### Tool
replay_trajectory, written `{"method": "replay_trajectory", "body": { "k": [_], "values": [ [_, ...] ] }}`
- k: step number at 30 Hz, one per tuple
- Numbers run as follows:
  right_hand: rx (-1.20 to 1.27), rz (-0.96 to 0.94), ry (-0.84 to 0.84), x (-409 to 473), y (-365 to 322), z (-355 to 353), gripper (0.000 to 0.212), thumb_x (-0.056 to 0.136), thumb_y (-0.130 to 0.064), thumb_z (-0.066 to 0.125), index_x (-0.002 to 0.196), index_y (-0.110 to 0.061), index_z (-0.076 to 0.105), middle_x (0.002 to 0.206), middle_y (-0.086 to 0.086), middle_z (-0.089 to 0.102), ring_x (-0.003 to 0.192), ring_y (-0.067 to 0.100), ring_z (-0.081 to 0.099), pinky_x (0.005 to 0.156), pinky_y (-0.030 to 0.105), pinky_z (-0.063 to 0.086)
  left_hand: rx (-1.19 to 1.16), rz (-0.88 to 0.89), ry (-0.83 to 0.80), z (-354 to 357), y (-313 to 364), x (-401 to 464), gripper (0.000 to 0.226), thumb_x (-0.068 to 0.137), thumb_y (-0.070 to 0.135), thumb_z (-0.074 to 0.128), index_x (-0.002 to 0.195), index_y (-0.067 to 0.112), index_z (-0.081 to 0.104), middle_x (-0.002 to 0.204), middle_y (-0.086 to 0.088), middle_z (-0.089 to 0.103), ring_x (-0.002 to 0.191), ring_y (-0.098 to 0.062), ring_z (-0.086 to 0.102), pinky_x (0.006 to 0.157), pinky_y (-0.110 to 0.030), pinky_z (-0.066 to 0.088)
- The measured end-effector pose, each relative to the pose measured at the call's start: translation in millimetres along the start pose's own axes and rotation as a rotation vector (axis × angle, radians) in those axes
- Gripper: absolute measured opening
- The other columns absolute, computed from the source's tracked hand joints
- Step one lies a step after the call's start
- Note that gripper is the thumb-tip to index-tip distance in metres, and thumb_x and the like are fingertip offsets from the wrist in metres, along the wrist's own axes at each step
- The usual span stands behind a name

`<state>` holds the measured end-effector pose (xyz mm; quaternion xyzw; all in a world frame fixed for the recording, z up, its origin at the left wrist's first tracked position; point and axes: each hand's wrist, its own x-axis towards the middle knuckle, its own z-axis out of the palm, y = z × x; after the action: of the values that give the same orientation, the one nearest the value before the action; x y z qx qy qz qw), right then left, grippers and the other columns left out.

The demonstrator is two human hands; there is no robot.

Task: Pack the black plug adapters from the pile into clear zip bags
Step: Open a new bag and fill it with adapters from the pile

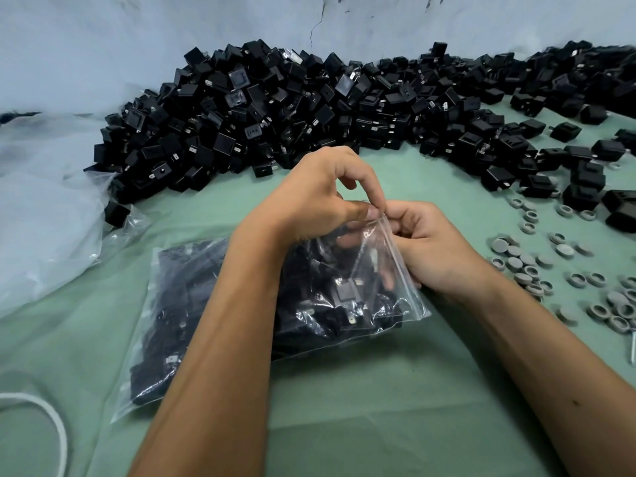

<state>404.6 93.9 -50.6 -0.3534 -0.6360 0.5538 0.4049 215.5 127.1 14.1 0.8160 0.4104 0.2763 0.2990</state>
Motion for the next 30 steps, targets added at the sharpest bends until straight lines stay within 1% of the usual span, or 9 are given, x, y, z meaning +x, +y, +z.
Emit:
{"method": "replay_trajectory", "body": {
  "k": [4, 7, 9, 12, 15, 19, 23, 25, 30],
  "values": [
    [0.032, 0.019, 0.063, 1, 4, -9, 0.021, 0.098, -0.022, 0.068, 0.102, -0.002, 0.07, 0.062, 0.003, 0.071, 0.032, 0.006, 0.04, 0.032, 0.014, 0.026, 0.009, 0.005, 0.0, -1, 1, 0, 0.012, 0.081, 0.014, 0.086, 0.087, 0.022, 0.081, 0.108, -0.004, 0.064, 0.106, -0.021, 0.059, 0.074, -0.033, 0.05],
    [-0.007, 0.027, -0.077, -1, 2, -5, 0.027, 0.092, -0.034, 0.072, 0.1, -0.008, 0.075, 0.06, 0.006, 0.071, 0.036, 0.011, 0.055, 0.033, 0.016, 0.03, 0.012, 0.009, -0.002, 0, 0, 0, 0.011, 0.081, 0.013, 0.085, 0.087, 0.022, 0.081, 0.107, -0.003, 0.065, 0.105, -0.021, 0.059, 0.075, -0.036, 0.052],
    [-0.031, 0.032, -0.089, -2, 1, -4, 0.023, 0.095, -0.029, 0.07, 0.101, -0.008, 0.075, 0.062, 0.007, 0.072, 0.04, 0.013, 0.06, 0.034, 0.016, 0.031, 0.001, 0.007, -0.001, 1, -1, 1, 0.011, 0.081, 0.013, 0.086, 0.086, 0.022, 0.081, 0.107, -0.003, 0.065, 0.105, -0.021, 0.06, 0.076, -0.037, 0.053],
    [0.018, 0.053, -0.046, -1, -1, -11, 0.013, 0.102, -0.011, 0.061, 0.104, 0.0, 0.068, 0.068, 0.005, 0.075, 0.037, 0.009, 0.056, 0.031, 0.016, 0.03, -0.003, 0.007, 0.0, 0, -2, 1, 0.013, 0.08, 0.014, 0.086, 0.085, 0.024, 0.081, 0.107, -0.003, 0.065, 0.105, -0.021, 0.06, 0.073, -0.033, 0.05],
    [0.044, 0.1, -0.13, -2, -4, -15, 0.011, 0.102, -0.009, 0.061, 0.099, -0.002, 0.069, 0.078, 0.01, 0.077, 0.035, 0.007, 0.045, 0.031, 0.016, 0.028, 0.004, 0.009, -0.004, 1, -3, 2, 0.013, 0.081, 0.014, 0.086, 0.086, 0.024, 0.081, 0.106, 0.0, 0.065, 0.105, -0.021, 0.059, 0.074, -0.033, 0.05],
    [0.046, 0.092, -0.265, -3, -6, -9, 0.023, 0.104, -0.01, 0.057, 0.105, 0.012, 0.062, 0.077, 0.004, 0.078, 0.037, 0.003, 0.054, 0.031, 0.014, 0.027, 0.0, 0.014, -0.001, 0, -4, 2, 0.011, 0.082, 0.013, 0.085, 0.086, 0.022, 0.08, 0.106, -0.002, 0.066, 0.106, -0.022, 0.061, 0.077, -0.037, 0.053],
    [0.067, 0.135, -0.205, -3, -9, -15, 0.022, 0.105, -0.01, 0.052, 0.11, 0.007, 0.064, 0.096, 0.023, 0.077, 0.035, 0.008, 0.05, 0.03, 0.014, 0.027, -0.002, 0.004, -0.001, 0, -4, 2, 0.011, 0.082, 0.013, 0.085, 0.087, 0.021, 0.081, 0.107, -0.002, 0.066, 0.107, -0.023, 0.061, 0.079, -0.042, 0.055],
    [0.095, 0.158, -0.203, -4, -10, -18, 0.024, 0.108, -0.011, 0.047, 0.111, 0.003, 0.066, 0.095, 0.025, 0.077, 0.035, 0.008, 0.05, 0.03, 0.015, 0.028, -0.003, 0.002, 0.002, 0, -5, 2, 0.012, 0.082, 0.013, 0.086, 0.087, 0.022, 0.081, 0.106, -0.001, 0.066, 0.106, -0.022, 0.06, 0.079, -0.042, 0.056],
    [0.089, 0.184, -0.247, -6, -10, -17, 0.027, 0.106, -0.015, 0.048, 0.117, 0.002, 0.066, 0.083, 0.014, 0.078, 0.039, 0.009, 0.054, 0.033, 0.016, 0.03, -0.018, 0.003, 0.008, 0, -8, 3, 0.012, 0.082, 0.014, 0.086, 0.088, 0.023, 0.081, 0.105, 0.002, 0.066, 0.104, -0.02, 0.06, 0.08, -0.041, 0.056]
  ]
}}
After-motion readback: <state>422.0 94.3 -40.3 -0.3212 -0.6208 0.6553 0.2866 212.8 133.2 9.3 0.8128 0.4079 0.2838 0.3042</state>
